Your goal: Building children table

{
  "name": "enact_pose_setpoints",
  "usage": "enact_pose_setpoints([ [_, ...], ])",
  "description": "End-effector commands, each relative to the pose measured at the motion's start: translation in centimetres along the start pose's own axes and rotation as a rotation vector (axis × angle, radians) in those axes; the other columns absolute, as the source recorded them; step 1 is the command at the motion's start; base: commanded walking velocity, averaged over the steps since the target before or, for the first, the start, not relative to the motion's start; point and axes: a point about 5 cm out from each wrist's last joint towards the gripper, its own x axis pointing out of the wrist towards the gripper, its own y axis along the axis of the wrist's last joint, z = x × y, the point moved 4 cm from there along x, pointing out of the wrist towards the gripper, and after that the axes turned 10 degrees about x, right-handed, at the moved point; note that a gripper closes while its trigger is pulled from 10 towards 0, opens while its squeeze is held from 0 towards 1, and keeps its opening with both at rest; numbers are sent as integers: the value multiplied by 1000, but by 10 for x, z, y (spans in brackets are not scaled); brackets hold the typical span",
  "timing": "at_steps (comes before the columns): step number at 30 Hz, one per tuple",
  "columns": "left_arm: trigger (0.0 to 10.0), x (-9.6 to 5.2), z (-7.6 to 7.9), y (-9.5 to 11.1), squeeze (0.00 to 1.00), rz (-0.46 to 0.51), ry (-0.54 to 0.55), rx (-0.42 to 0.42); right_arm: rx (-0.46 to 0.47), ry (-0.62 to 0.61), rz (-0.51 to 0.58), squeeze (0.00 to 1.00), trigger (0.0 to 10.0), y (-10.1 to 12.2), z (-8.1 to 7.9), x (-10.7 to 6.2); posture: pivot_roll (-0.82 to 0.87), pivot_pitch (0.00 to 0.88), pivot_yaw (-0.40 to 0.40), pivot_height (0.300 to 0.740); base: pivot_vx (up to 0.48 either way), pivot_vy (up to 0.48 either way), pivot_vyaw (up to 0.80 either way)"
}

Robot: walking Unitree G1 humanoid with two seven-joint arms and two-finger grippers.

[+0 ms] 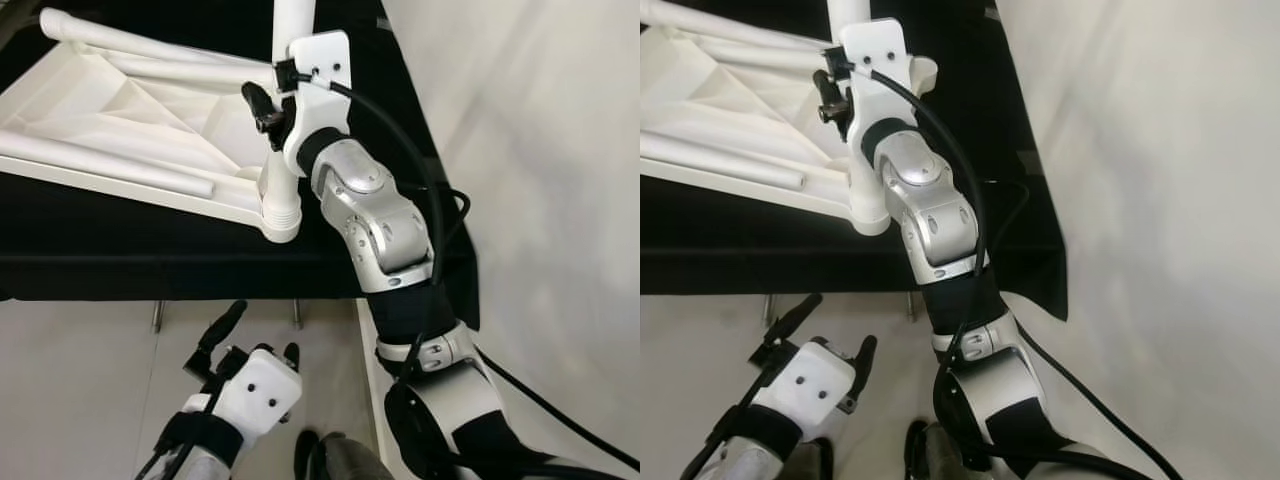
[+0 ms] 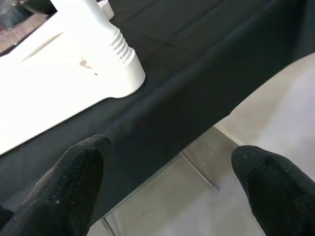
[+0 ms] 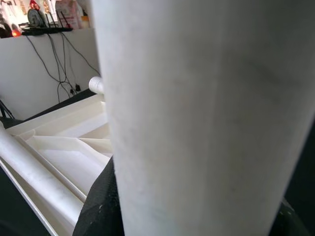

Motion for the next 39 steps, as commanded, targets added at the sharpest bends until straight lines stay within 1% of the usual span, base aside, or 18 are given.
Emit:
enact_pose_setpoints([
  [1,10000,-2,4,-2,0,-9,-14,3,33,-124,-278,0,10000,-69,30,-7,-64,310,-168,740,0,0,0],
  [10,10000,-1,5,-2,0,-7,-14,3,37,-101,-285,0,10000,-71,30,-8,-67,306,-169,740,0,0,0],
  [11,10000,-1,5,-2,0,-6,-14,4,44,-92,-279,388,10000,-70,30,-8,-66,304,-169,740,0,0,0],
  [12,10000,-1,6,-2,0,-5,-14,3,57,-84,-271,1000,10000,-68,31,-8,-65,302,-168,740,0,0,0],
  [15,10000,-1,6,-2,0,-4,-14,3,72,-67,-259,1000,10000,-66,31,-8,-64,301,-168,740,0,0,0],
  [21,10000,-1,7,-2,0,-3,-13,4,67,-30,-243,1000,10000,-58,32,-5,-65,298,-170,740,0,0,0],
  [22,10000,0,7,-2,0,-2,-12,4,62,-14,-240,608,10000,-56,32,-4,-65,298,-170,740,0,0,0],
  [23,10000,0,7,-2,0,-2,-12,4,62,-14,-240,608,10000,-56,32,-4,-65,298,-170,740,0,0,0],
  [24,10000,0,7,-1,0,-2,-11,4,52,7,-239,161,10000,-54,32,-3,-66,296,-175,740,0,0,0],
  [25,10000,0,7,-1,0,-2,-11,4,52,7,-239,161,10000,-54,32,-3,-66,296,-175,740,0,0,0],
  [26,10000,0,7,-1,0,-1,-10,4,40,28,-238,90,10000,-51,32,-1,-67,297,-177,740,0,0,0],
  [27,10000,0,7,-1,0,0,-9,4,30,41,-237,59,5608,-48,35,0,-67,297,-178,740,0,0,0],
  [28,10000,0,7,-1,0,0,-9,4,30,41,-237,59,5608,-48,35,0,-67,297,-178,740,0,0,0],
  [29,10000,0,7,-1,0,0,-7,4,21,45,-235,63,0,-46,39,2,-67,296,-181,740,0,0,0],
  [32,10000,0,7,-1,0,1,-6,4,14,46,-236,59,0,-44,42,3,-67,296,-181,740,0,0,0],
  [34,10000,1,7,-1,0,1,-3,4,-15,27,-236,55,0,-42,49,4,-68,296,-181,740,0,0,0],
  [39,10000,1,6,-1,0,1,-3,4,-38,19,-249,47,0,-44,50,3,-69,295,-179,740,0,0,0],
])
